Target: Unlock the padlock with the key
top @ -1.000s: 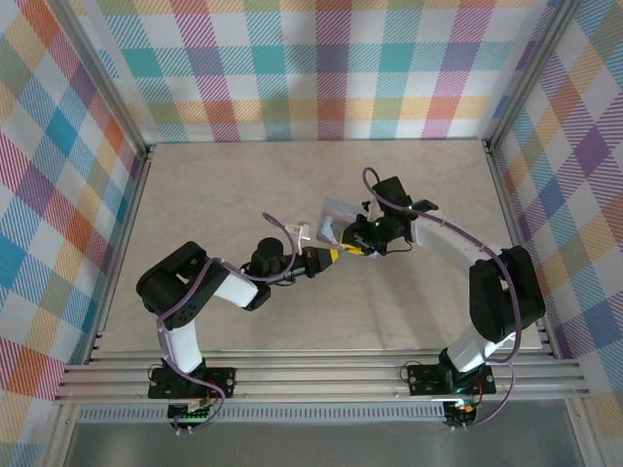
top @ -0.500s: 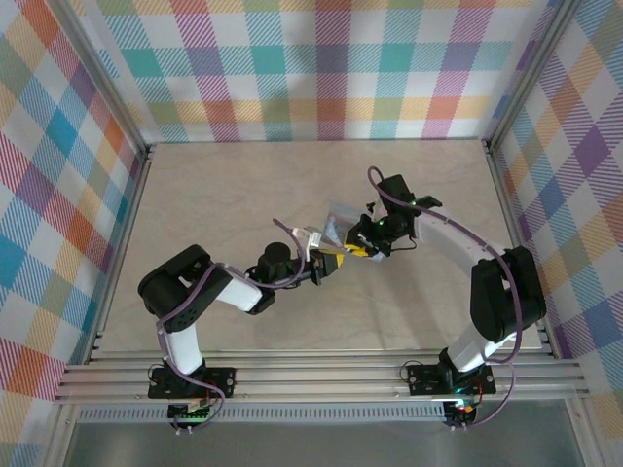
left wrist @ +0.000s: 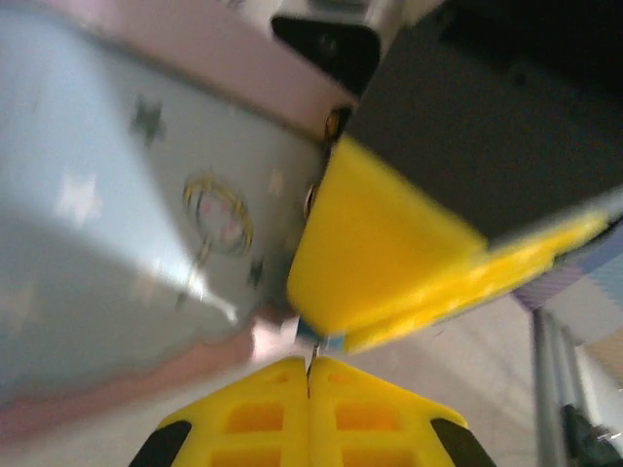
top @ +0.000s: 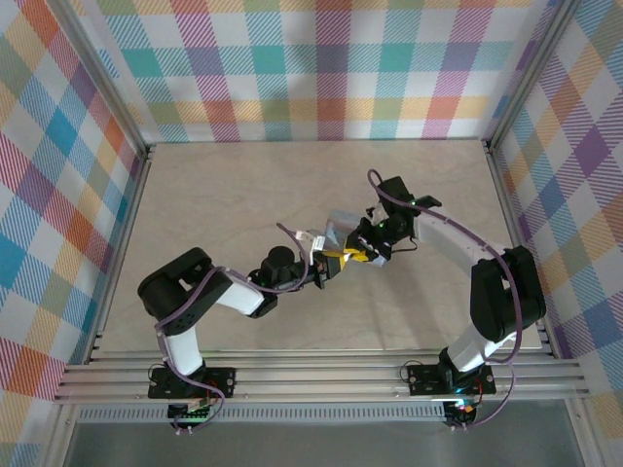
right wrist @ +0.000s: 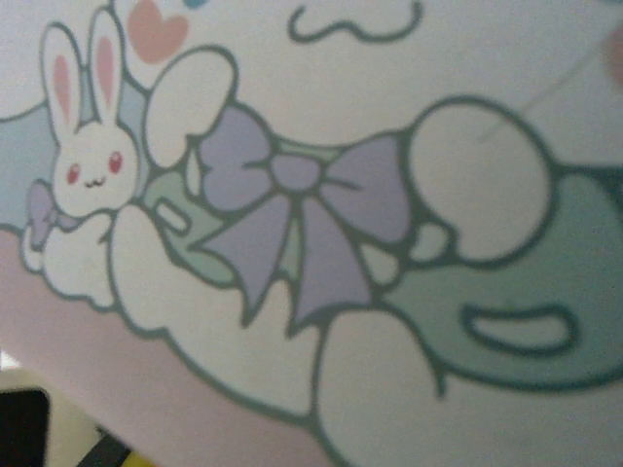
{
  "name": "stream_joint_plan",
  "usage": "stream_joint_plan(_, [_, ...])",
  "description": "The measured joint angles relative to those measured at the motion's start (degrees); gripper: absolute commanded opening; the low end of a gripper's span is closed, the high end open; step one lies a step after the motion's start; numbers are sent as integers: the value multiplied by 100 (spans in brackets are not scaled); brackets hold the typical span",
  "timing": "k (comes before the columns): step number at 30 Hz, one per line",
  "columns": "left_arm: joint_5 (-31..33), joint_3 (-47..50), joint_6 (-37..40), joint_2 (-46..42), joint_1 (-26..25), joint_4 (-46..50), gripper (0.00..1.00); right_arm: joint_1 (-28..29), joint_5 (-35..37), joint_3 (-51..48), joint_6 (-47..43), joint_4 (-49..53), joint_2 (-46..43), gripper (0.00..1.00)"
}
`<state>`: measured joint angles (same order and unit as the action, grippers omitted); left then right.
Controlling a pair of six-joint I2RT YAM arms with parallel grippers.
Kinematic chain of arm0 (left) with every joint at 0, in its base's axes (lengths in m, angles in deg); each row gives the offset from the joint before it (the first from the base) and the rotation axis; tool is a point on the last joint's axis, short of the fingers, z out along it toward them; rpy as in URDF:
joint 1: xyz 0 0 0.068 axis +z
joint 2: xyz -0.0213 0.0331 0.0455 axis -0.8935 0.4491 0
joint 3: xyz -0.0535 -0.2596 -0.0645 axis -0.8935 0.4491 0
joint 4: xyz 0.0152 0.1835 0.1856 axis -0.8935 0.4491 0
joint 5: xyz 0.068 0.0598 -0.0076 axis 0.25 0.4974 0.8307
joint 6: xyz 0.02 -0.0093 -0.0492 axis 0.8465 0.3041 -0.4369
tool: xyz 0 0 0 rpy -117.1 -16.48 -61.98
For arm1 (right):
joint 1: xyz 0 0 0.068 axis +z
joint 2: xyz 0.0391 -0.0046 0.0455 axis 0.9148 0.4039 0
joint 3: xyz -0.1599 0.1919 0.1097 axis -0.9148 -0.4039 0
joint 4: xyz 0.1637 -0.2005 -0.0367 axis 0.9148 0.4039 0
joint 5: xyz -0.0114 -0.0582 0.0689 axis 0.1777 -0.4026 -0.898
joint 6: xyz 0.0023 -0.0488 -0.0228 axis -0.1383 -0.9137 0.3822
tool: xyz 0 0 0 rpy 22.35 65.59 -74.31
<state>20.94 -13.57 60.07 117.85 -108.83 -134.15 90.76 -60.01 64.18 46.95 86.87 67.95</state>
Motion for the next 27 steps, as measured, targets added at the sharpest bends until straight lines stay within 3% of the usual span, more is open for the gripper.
stream_joint_plan(6, [-525,-92,-728,190,146,-160,0,-28,2,-15,-42,28,-4,0])
stream_joint_plan(13, [-817,-195,-1016,367,254,-275,0,-31,85,-20,-24,-9,-4,0])
stream_joint_plan(24, [-249,28,-1110,807,-31,-474,0,382,951,-951,94,-1051,-214,12])
stream_joint_plan(27, [17,170,-1088,951,-175,-632,0,573,1215,-1237,107,-1397,-236,23])
